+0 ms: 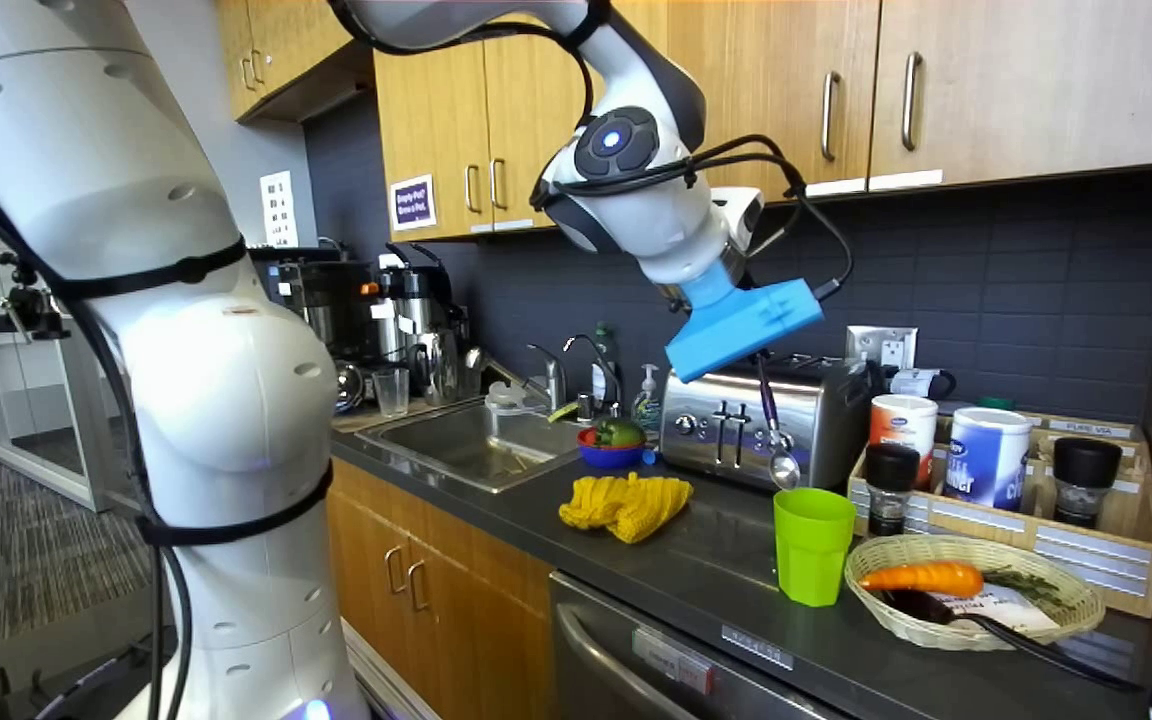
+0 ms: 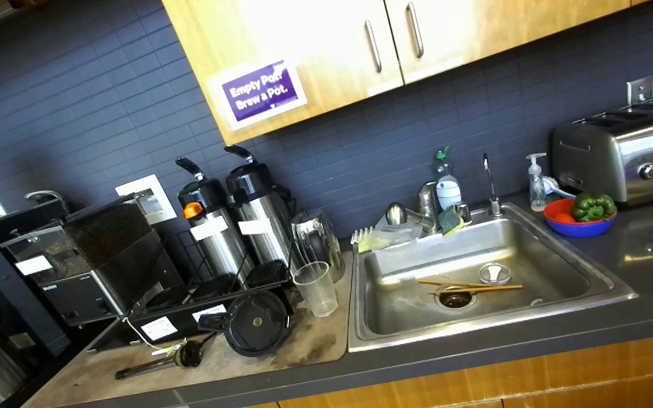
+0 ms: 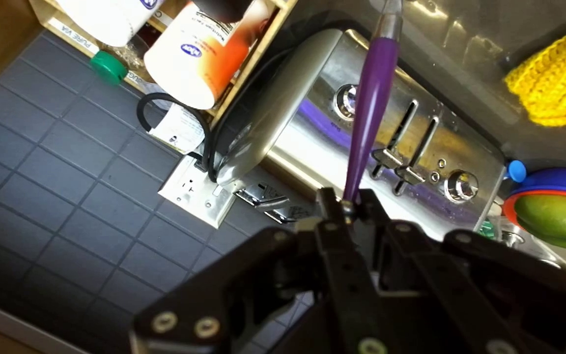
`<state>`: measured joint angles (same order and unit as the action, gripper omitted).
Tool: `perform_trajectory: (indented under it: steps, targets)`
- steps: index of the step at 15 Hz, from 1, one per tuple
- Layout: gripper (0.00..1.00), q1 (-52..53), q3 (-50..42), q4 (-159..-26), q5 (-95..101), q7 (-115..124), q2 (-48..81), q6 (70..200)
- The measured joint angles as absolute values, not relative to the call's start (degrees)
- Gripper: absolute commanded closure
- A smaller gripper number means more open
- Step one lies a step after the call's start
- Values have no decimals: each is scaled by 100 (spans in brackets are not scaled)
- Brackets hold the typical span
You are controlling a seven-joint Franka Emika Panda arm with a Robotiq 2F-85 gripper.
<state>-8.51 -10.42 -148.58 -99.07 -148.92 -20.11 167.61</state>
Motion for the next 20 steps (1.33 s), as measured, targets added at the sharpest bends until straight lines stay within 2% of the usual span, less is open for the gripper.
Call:
perform_trajectory:
  steps: [20]
  targets:
    - [97, -972, -1215, -14867, -9907, -14880, -1871, 16522]
